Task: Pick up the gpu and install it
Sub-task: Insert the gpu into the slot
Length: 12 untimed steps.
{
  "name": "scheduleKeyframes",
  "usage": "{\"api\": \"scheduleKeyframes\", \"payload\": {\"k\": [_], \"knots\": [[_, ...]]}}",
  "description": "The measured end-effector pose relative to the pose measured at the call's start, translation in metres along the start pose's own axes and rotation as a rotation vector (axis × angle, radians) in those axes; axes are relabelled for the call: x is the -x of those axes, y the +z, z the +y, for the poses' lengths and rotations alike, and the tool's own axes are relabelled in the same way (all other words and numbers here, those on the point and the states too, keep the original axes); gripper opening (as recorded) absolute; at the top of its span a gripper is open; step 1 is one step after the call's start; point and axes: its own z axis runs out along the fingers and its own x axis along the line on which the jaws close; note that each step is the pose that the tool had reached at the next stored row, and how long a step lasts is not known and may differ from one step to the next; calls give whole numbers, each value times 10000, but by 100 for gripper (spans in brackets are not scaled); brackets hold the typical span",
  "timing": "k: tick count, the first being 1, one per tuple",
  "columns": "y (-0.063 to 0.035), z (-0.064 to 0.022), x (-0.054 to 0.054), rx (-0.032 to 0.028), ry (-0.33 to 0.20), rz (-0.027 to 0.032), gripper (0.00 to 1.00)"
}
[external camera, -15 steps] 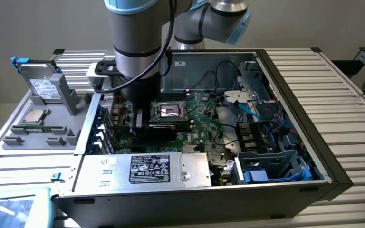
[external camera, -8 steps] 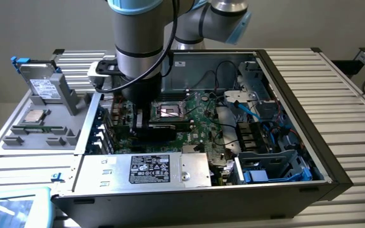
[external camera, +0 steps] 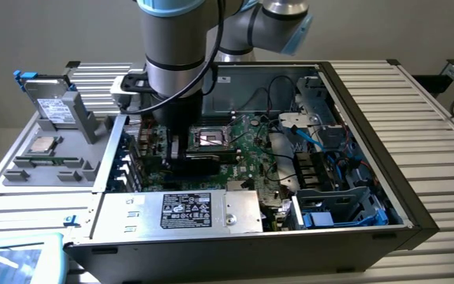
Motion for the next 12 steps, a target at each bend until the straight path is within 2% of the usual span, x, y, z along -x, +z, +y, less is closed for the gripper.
{"api": "scheduleKeyframes", "payload": {"k": [2,4,12], "knots": [[-3,-28,-5,62,-2,1,27],[-5,-39,-7,97,-2,3,27],[-8,-45,-8,140,-2,-2,27]]}}
